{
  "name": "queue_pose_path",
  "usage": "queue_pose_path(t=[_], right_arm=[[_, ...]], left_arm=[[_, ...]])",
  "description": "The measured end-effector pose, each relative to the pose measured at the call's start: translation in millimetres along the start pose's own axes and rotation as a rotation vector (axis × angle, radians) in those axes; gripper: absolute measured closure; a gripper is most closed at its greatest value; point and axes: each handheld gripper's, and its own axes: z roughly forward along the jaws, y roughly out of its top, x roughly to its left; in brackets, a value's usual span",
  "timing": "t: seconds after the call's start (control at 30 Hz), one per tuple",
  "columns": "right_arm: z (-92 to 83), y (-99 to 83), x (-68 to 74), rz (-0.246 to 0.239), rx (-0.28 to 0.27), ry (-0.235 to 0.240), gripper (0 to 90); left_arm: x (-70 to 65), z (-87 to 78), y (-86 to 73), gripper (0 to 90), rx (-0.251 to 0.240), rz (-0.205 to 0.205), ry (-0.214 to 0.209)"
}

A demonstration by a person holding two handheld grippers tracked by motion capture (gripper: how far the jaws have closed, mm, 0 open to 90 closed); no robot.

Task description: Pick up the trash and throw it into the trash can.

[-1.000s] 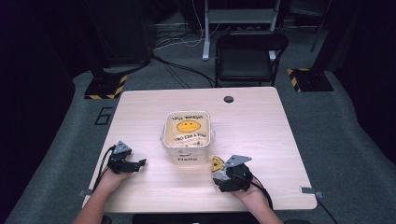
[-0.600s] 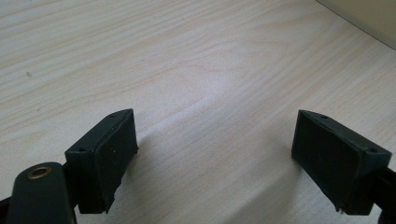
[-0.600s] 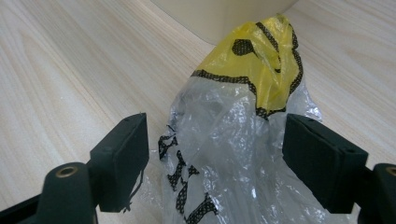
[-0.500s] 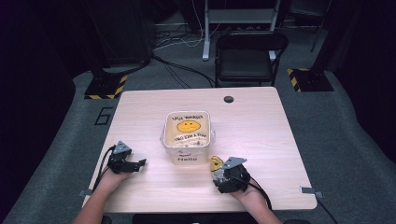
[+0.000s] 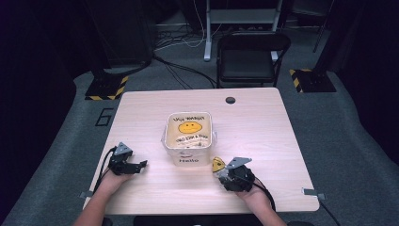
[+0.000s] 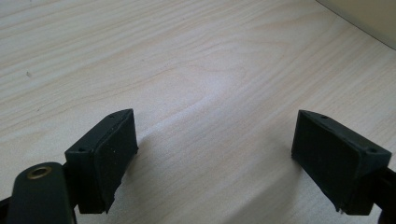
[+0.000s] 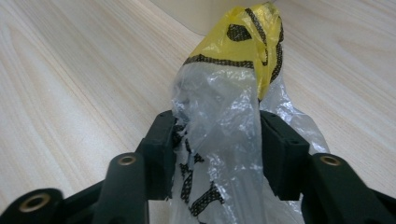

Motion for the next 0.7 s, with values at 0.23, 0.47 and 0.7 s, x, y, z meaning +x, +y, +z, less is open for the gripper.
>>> queue_pose_path(t=[0.23,0.47,0.7], right_arm=[[-7.5,2.9,0.6,-0.008,-0.022,0.007,58.1],[-16.2,6.8,-0.1,0.002,-0.009,0.048,58.3],[-28.8,12.5,-0.4,-0.005,-0.018,0.063,58.0]], left_arm=[[-0.1,0.0,0.0,14.1,0.000,-0.001,0.000],[0.0,0.0,0.0,14.1,0.000,0.000,0.000],[0.0,0.0,0.0,14.1,0.000,0.000,0.000]])
